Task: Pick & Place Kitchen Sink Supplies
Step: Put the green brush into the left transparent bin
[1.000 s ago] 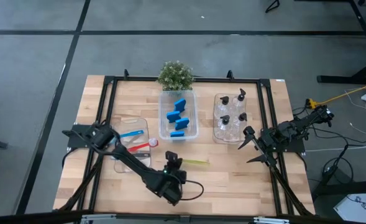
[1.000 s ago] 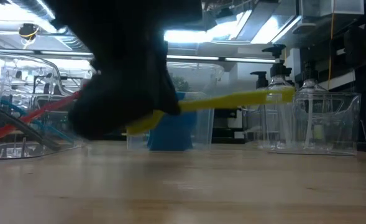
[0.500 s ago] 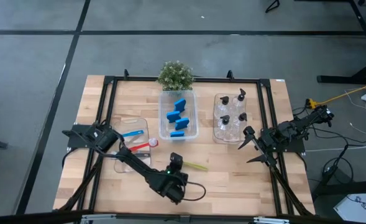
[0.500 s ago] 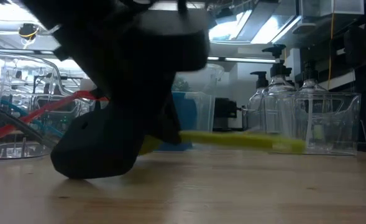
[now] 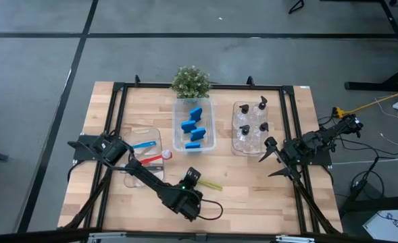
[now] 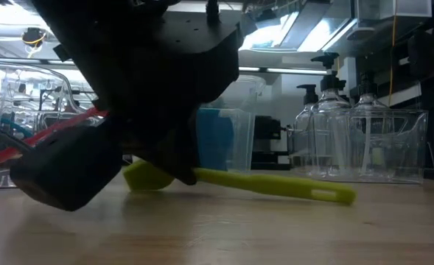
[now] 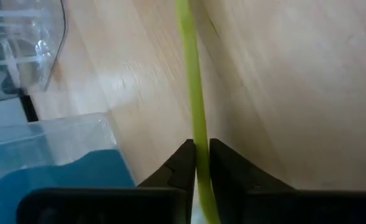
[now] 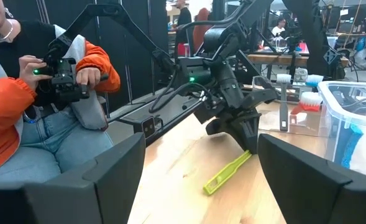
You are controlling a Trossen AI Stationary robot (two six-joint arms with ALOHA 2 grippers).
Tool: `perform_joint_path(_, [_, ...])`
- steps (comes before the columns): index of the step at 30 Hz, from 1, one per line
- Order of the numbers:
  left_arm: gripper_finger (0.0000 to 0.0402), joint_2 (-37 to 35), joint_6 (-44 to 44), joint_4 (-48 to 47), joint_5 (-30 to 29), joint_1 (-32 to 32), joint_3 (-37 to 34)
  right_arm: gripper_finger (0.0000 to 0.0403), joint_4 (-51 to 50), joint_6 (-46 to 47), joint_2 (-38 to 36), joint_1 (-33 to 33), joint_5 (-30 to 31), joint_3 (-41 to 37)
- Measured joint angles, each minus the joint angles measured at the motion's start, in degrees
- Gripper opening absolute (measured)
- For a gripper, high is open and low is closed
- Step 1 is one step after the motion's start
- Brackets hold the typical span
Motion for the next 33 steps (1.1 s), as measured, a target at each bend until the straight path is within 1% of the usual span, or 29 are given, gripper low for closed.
perform_joint_path(7, [0.0075, -0.1, -1.78, 0.65, 1.87, -0.04, -0.15, 0.0308, 0.0, -0.09, -0.01, 0.0, 0.04, -0.01])
perform_joint_path(13, [0.0101, -0.1, -3.05, 0.75, 1.52, -0.06, -0.15, 0.0308, 0.0, -0.1, 0.0, -0.02, 0.0, 0.0])
perform_joint_path(22, [0.0104, -0.13, -4.58, 0.71, 0.83, -0.21, -0.08, 0.0308, 0.0, -0.1, 0.0, -0.02, 0.0, 0.01])
perform_joint_path(33, [0.0104, -0.04, -10.13, -2.99, 4.48, -1.46, 2.44, 0.0308, 0.0, -0.08, 0.01, -0.02, 0.0, 0.01])
